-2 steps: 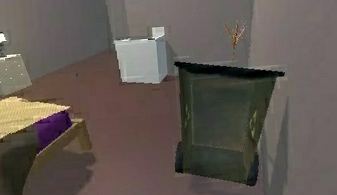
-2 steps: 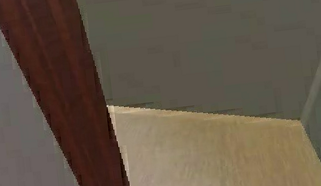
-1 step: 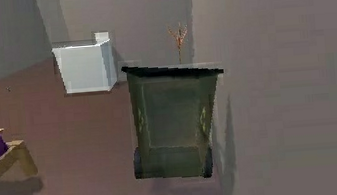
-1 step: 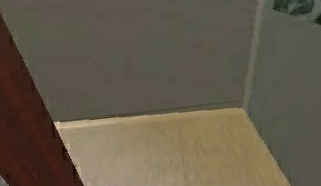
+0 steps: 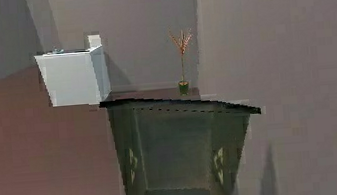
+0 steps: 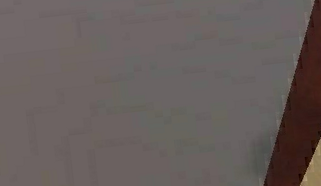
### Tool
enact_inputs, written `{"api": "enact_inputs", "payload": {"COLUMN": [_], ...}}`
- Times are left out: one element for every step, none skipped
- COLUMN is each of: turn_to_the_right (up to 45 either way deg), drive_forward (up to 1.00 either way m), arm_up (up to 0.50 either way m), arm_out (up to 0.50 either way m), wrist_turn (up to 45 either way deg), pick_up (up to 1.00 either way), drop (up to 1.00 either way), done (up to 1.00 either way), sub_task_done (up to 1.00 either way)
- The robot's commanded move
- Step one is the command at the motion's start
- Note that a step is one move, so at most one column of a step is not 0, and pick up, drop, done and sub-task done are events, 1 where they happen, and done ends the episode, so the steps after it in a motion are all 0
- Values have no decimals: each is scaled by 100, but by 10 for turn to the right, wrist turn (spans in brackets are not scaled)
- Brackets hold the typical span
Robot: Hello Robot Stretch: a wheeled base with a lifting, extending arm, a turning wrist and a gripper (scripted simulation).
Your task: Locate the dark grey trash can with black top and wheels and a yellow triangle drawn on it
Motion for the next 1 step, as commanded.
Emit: {"api": "enact_inputs", "payload": {"turn_to_the_right": [0], "drive_forward": [0], "arm_up": [0], "arm_out": [0], "wrist_turn": [0], "pick_up": [0], "drop": [0], "done": [100], "sub_task_done": [0]}}
